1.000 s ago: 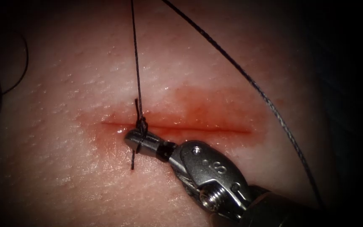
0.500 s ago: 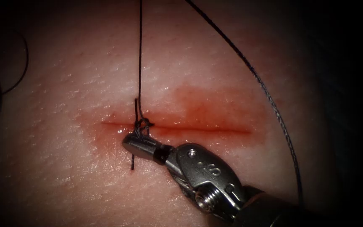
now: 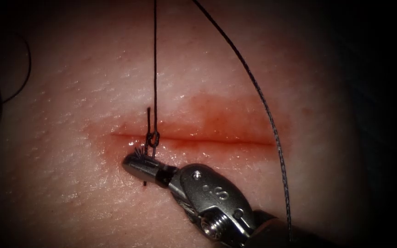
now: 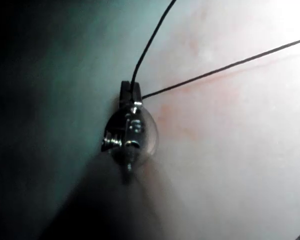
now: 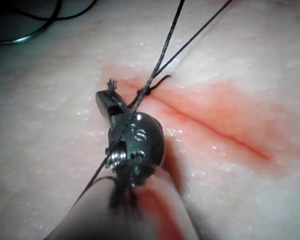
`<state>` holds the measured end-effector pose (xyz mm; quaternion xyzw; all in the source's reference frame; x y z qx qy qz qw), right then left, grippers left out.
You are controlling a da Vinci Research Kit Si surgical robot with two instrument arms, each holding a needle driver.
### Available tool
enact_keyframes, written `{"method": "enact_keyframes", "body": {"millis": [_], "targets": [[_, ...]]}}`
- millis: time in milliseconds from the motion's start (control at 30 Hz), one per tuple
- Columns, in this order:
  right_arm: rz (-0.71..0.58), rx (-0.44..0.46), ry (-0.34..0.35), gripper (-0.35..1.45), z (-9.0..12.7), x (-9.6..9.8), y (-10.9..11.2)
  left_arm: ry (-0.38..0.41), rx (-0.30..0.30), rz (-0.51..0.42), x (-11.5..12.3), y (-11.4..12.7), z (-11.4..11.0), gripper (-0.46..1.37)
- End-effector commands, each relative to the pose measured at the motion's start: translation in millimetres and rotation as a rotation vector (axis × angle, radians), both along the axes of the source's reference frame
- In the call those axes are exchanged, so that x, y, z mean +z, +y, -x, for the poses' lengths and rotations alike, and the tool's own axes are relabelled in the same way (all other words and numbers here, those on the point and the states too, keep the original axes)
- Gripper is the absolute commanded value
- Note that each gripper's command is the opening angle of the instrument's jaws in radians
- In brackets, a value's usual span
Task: Wound Closure
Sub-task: Pull the right gripper down and the left gripper up to tighten the suture
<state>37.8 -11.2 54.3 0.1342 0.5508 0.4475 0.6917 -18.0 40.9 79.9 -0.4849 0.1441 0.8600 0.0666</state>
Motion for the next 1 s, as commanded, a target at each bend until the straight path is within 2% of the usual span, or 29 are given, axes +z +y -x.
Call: {"method": "enact_keyframes", "body": {"millis": [33, 333, 567, 733, 1000], "targets": [[-0.001, 0.001, 0.0, -0.35, -0.2, -0.2, -0.2, 0.005, 0.003, -0.006, 0.0, 0.1, 0.1, -0.35], [-0.006, -0.013, -0.011, -0.35, -0.4, 0.4, -1.2, 0.025, -0.005, 0.013, 0.4, 1.0, 1.3, -0.35], [-0.024, -0.036, -0.035, -0.35, -0.5, 1.2, -2.6, 0.04, -0.008, 0.031, 0.7, 2.3, 0.8, -0.35], [-0.039, -0.058, -0.056, -0.35, -0.6, 1.7, -3.5, 0.056, -0.023, 0.038, 0.7, 2.3, 0.8, -0.35], [-0.045, -0.065, -0.053, -0.35, -0.2, 1.7, -4.6, 0.06, -0.024, 0.04, 0.5, 2.6, 0.8, -0.35]]}}
